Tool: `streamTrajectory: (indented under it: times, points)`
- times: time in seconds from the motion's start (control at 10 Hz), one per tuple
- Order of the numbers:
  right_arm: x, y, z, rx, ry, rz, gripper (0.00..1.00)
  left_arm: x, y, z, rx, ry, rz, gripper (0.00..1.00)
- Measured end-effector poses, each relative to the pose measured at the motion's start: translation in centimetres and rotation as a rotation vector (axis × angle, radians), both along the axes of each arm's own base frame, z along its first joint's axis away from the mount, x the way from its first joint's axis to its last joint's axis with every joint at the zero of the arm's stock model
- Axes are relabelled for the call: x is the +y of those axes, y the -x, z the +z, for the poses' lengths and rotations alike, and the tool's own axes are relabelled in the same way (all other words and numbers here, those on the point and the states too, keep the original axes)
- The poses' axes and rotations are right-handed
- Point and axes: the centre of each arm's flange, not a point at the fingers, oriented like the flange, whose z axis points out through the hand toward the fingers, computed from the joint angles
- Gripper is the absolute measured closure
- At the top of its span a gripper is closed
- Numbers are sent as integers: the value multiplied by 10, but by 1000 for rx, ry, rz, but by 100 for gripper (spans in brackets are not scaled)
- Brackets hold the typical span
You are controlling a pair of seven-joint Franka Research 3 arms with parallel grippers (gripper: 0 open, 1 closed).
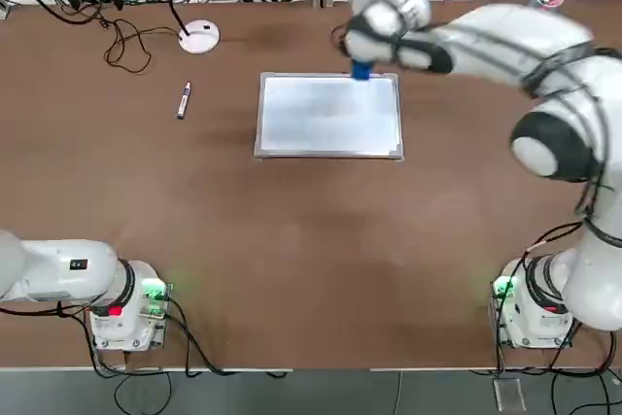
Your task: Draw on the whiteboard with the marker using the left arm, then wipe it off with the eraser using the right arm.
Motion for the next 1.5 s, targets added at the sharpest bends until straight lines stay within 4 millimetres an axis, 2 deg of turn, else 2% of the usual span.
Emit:
streamTrajectory:
  times: [0.1,0.3,0.5,0.6,0.8,1.0,1.2,1.5]
  points:
    - [-20,-3,19,27,10,33,44,0,0,0,0,0,0,0]
    - [-51,-6,35,64,25,97,44,0,0,0,0,0,0,0]
    - [-84,-12,26,85,58,172,44,-1,0,0,0,0,-1,0]
    - [-107,-19,20,91,97,212,44,-1,0,0,0,0,-1,0]
    - [-163,-33,8,98,161,282,44,-1,0,0,0,0,-1,0]
    - [-229,-41,2,89,167,335,44,-5,1,0,0,-1,0,0]
    - [-292,-33,-2,51,151,344,44,-11,1,0,-1,-2,10,0]
    - [-359,7,-23,-10,127,282,44,-14,1,2,-9,-6,11,0]
